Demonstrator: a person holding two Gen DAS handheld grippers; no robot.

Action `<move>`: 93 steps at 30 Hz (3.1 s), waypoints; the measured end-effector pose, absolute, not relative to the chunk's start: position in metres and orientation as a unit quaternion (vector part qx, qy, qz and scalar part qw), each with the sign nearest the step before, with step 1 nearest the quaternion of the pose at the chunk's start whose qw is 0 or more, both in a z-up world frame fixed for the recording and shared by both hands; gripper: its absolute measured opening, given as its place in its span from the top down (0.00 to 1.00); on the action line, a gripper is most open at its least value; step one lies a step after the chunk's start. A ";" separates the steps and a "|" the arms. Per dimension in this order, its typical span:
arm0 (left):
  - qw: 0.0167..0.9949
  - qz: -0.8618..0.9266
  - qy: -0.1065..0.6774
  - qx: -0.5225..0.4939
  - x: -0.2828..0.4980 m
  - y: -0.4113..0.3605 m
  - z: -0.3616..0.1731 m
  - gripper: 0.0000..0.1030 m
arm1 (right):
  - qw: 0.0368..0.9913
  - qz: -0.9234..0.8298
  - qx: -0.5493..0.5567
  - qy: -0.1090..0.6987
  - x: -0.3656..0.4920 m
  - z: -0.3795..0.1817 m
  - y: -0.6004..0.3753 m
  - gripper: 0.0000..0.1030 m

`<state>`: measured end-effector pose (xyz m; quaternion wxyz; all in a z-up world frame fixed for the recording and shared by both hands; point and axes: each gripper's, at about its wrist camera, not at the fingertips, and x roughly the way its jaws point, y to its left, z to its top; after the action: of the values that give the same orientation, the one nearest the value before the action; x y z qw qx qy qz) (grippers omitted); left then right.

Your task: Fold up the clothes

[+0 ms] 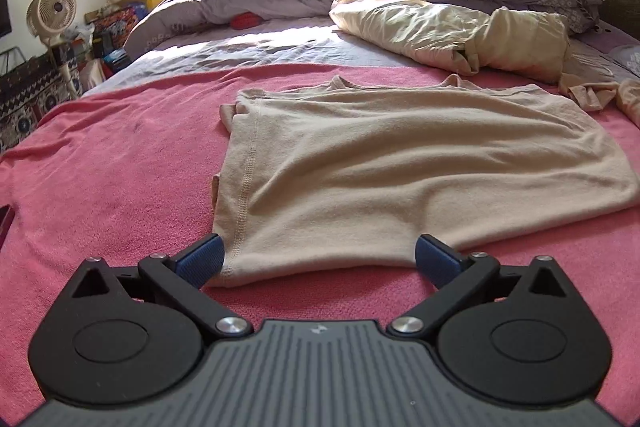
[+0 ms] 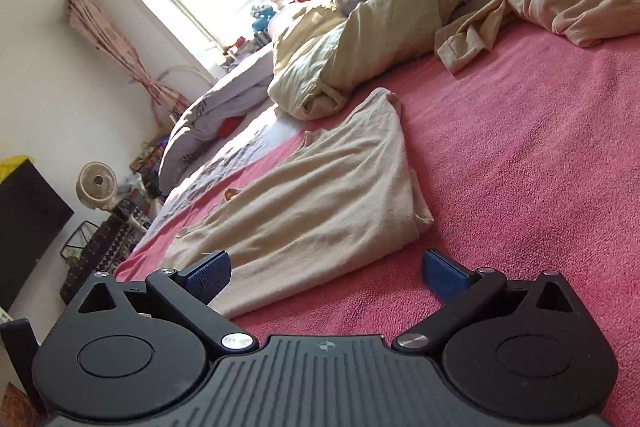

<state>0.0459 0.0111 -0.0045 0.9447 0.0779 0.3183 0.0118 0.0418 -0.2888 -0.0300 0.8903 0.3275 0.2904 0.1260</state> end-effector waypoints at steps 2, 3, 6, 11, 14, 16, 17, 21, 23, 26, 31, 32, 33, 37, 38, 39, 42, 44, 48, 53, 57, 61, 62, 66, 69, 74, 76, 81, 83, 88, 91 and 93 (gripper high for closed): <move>0.943 -0.018 0.291 0.159 0.026 0.002 -0.004 0.01 | 0.882 0.141 0.342 0.291 0.039 -0.030 -0.294 0.00; 0.939 -0.027 0.279 0.200 0.019 -0.004 -0.005 0.01 | 0.879 0.140 0.350 0.292 0.042 -0.030 -0.295 0.00; 0.927 -0.055 0.244 0.278 0.006 -0.019 -0.008 0.01 | 0.872 0.127 0.371 0.294 0.053 -0.031 -0.298 0.00; 0.942 -0.058 0.272 0.188 0.023 -0.017 0.002 0.01 | 0.861 0.079 0.395 0.311 0.083 -0.027 -0.292 0.00; 0.942 -0.040 0.333 -0.015 0.038 0.014 0.009 0.01 | 0.846 0.068 0.425 0.315 0.095 -0.028 -0.294 0.00; 0.906 -0.032 0.369 -0.204 0.042 0.048 0.006 0.01 | 0.837 0.068 0.445 0.310 0.098 -0.031 -0.297 0.00; 0.883 -0.036 0.357 -0.302 0.038 0.066 0.003 0.01 | 0.834 0.070 0.452 0.307 0.098 -0.032 -0.299 0.00; 0.762 -0.026 0.304 -0.571 0.029 0.115 -0.019 0.01 | 0.830 0.076 0.469 0.291 0.097 -0.038 -0.302 0.00; 0.716 -0.005 0.279 -0.640 0.030 0.128 -0.030 0.01 | 0.831 0.076 0.470 0.288 0.098 -0.038 -0.301 0.00; 0.692 0.022 0.270 -0.669 0.044 0.136 -0.033 0.02 | 0.829 0.071 0.474 0.287 0.100 -0.038 -0.300 0.00; 0.693 0.026 0.252 -0.674 0.067 0.144 -0.034 0.04 | 0.816 0.058 0.502 0.282 0.103 -0.039 -0.304 0.00; 0.690 0.028 0.254 -0.677 0.072 0.145 -0.037 0.05 | 0.814 0.055 0.504 0.284 0.105 -0.040 -0.304 0.00; 0.691 0.025 0.254 -0.676 0.075 0.145 -0.037 0.05 | 0.814 0.050 0.502 0.288 0.108 -0.040 -0.304 0.00; 0.701 0.026 0.267 -0.661 0.082 0.146 -0.034 0.27 | 0.806 0.016 0.494 0.325 0.116 -0.041 -0.304 0.35; 0.699 0.027 0.273 -0.661 0.082 0.147 -0.035 0.31 | 0.799 0.008 0.497 0.337 0.117 -0.043 -0.306 0.52; 0.697 0.019 0.276 -0.662 0.082 0.148 -0.038 0.31 | 0.792 0.002 0.505 0.344 0.116 -0.047 -0.310 0.59; 0.696 0.014 0.286 -0.659 0.086 0.150 -0.043 0.37 | 0.766 0.005 0.544 0.343 0.111 -0.064 -0.324 0.79; 0.705 0.019 0.290 -0.647 0.094 0.146 -0.041 0.38 | 0.759 0.008 0.557 0.338 0.111 -0.069 -0.326 0.82; 0.726 0.018 0.294 -0.622 0.106 0.139 -0.035 0.62 | 0.774 0.016 0.530 0.347 0.115 -0.062 -0.319 0.80; 0.715 0.017 0.309 -0.628 0.102 0.145 -0.050 1.00 | 0.774 0.048 0.523 0.352 0.112 -0.063 -0.322 0.74; 0.695 0.013 0.311 -0.648 0.103 0.149 -0.061 0.88 | 0.782 0.060 0.509 0.354 0.113 -0.058 -0.319 0.68; 0.698 -0.009 0.298 -0.651 0.098 0.152 -0.048 0.46 | 0.788 0.080 0.496 0.355 0.113 -0.052 -0.317 0.57; 0.709 -0.002 0.299 -0.639 0.095 0.151 -0.042 0.39 | 0.789 0.080 0.495 0.354 0.113 -0.052 -0.316 0.57; 0.749 0.038 0.324 -0.577 0.091 0.144 -0.023 0.29 | 0.796 0.084 0.487 0.349 0.110 -0.051 -0.315 0.57; 0.762 0.042 0.335 -0.552 0.098 0.140 -0.021 0.29 | 0.798 0.087 0.484 0.347 0.109 -0.051 -0.315 0.57; 0.770 0.036 0.325 -0.549 0.116 0.148 -0.022 0.38 | 0.797 0.090 0.486 0.347 0.109 -0.052 -0.316 0.57; 0.776 0.041 0.339 -0.530 0.125 0.150 -0.024 0.60 | 0.797 0.089 0.486 0.347 0.109 -0.052 -0.316 0.57; 0.774 0.028 0.352 -0.526 0.126 0.156 -0.033 0.89 | 0.799 0.069 0.477 0.359 0.110 -0.051 -0.314 0.68; 0.766 0.021 0.347 -0.540 0.123 0.158 -0.033 0.91 | 0.785 0.063 0.496 0.365 0.107 -0.056 -0.319 0.91; 0.756 -0.004 0.336 -0.561 0.123 0.166 -0.020 0.94 | 0.766 0.073 0.529 0.357 0.095 -0.050 -0.334 0.92; 0.767 -0.017 0.330 -0.549 0.131 0.169 -0.006 0.96 | 0.771 0.080 0.529 0.346 0.088 -0.040 -0.344 0.92; 0.778 -0.013 0.337 -0.530 0.143 0.163 -0.006 0.95 | 0.780 0.077 0.511 0.351 0.087 -0.040 -0.346 0.92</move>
<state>0.1426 0.1628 -0.0064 0.7777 -0.5302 0.3375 -0.0131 0.0869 -0.3465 -0.0398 0.7805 0.5113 0.3514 0.0769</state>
